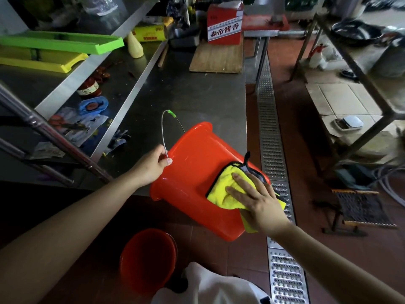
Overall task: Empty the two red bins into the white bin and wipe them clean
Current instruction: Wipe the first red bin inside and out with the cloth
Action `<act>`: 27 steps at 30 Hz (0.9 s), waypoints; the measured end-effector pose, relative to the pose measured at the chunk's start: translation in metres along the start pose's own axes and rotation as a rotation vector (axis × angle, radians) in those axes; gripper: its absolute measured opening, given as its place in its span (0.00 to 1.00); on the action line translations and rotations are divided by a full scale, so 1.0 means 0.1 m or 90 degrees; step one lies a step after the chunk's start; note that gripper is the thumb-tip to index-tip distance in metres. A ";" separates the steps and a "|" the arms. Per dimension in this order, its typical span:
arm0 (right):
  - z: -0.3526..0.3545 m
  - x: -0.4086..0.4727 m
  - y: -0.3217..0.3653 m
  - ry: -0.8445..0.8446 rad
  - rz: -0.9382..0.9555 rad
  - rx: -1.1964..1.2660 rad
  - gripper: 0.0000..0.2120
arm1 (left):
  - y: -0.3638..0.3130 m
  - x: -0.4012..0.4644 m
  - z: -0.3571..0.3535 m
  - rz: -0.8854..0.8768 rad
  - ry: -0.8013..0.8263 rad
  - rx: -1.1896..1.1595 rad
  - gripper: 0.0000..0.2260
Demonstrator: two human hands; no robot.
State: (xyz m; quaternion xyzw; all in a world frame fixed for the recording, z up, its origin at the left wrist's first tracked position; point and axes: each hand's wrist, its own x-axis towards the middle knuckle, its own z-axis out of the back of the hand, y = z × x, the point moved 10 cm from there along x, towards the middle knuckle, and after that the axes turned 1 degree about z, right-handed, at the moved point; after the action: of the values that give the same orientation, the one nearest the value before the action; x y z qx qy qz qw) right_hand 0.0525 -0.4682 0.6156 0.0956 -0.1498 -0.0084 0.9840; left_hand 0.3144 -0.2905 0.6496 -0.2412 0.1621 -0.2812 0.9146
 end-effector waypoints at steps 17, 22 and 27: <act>-0.13 1.05 0.58 0.058 0.027 -0.041 0.34 | 0.21 -0.33 -0.01 0.014 -0.072 0.018 0.08; -0.07 0.33 0.38 0.047 0.035 -0.066 0.36 | 0.15 -0.44 -0.06 -0.005 -0.107 0.069 0.08; -0.01 0.07 0.32 0.060 0.010 -0.038 0.34 | -0.08 -0.44 -0.11 -0.009 -0.096 0.189 0.10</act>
State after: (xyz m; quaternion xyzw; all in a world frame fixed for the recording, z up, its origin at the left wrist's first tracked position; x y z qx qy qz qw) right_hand 0.0597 -0.4369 0.6225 0.0656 -0.1037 -0.0004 0.9924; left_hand 0.2711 -0.2739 0.6520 -0.1254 0.0476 -0.2896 0.9477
